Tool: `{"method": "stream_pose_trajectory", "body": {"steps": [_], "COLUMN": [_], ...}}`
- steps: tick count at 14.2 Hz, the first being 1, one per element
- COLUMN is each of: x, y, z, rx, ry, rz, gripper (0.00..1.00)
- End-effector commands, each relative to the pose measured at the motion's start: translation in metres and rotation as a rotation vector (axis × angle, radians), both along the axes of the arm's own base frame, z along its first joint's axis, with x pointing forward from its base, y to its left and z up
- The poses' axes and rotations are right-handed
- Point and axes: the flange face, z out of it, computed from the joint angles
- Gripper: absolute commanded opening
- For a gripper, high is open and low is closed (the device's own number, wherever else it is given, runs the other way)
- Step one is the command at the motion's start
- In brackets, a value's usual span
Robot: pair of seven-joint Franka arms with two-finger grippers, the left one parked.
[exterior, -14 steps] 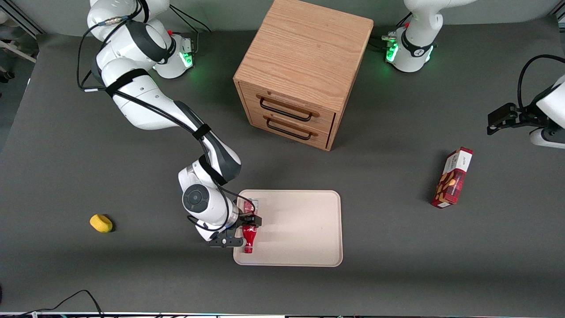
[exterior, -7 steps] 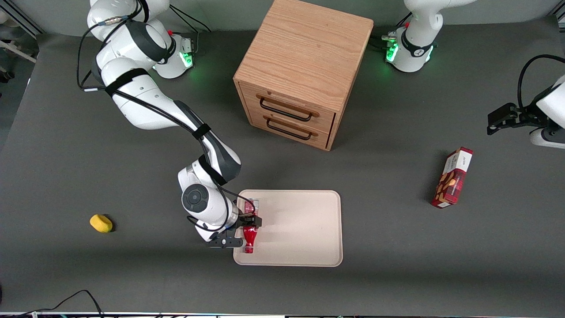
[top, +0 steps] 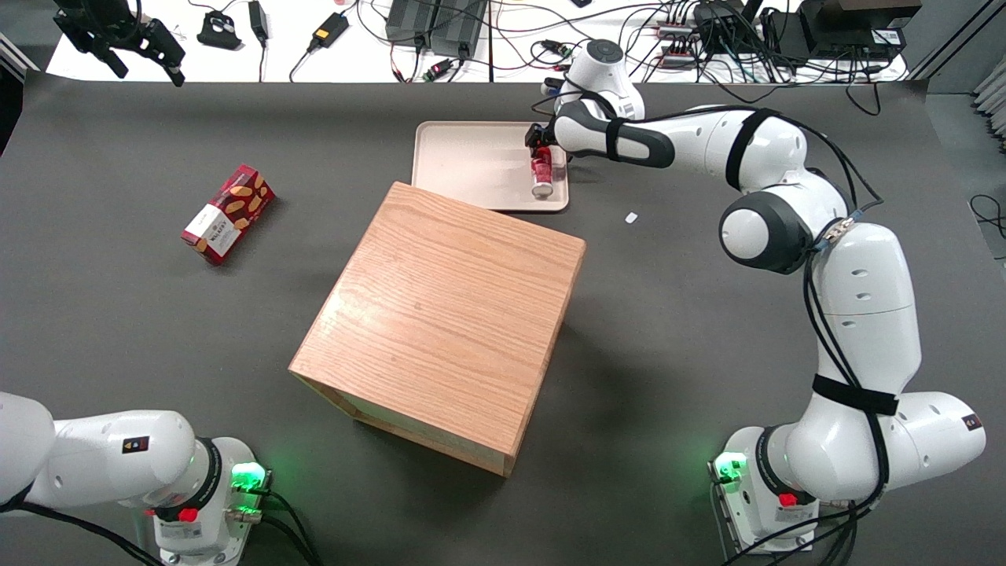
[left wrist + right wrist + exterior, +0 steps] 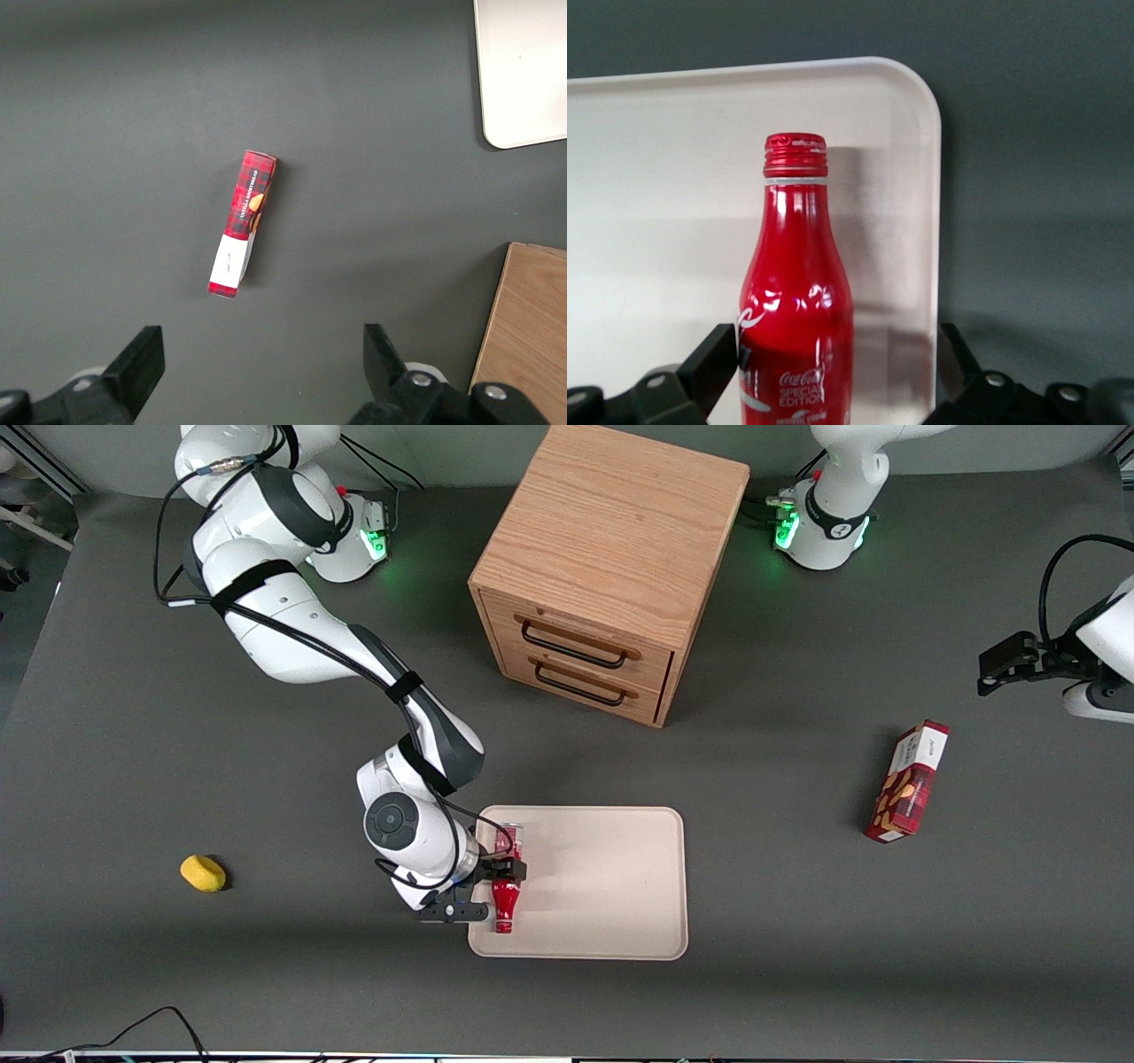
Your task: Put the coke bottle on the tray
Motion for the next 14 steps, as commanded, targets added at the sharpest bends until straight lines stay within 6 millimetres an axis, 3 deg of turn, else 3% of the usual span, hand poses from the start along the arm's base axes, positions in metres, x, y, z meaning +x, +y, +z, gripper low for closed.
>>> {"method": "stream_pose_trajectory", "body": {"steps": [1,4,8,11,14], "x": [-0.001,0.001,0.008,-0.002,-0.03], "y": [0.004,0.002,-0.007,-0.034,-0.08], "z": [0.007,0.013,0.083,0.169,0.274], "rx": [-0.014,-0.013,-0.023,-0.089,-0.158], "ry": [-0.021,-0.029,-0.082,-0.059,0.013], "rz": [-0.016,-0.018,-0.014,-0.025,-0.085], "gripper": [1.0,1.0,1.0,1.0,1.0]}}
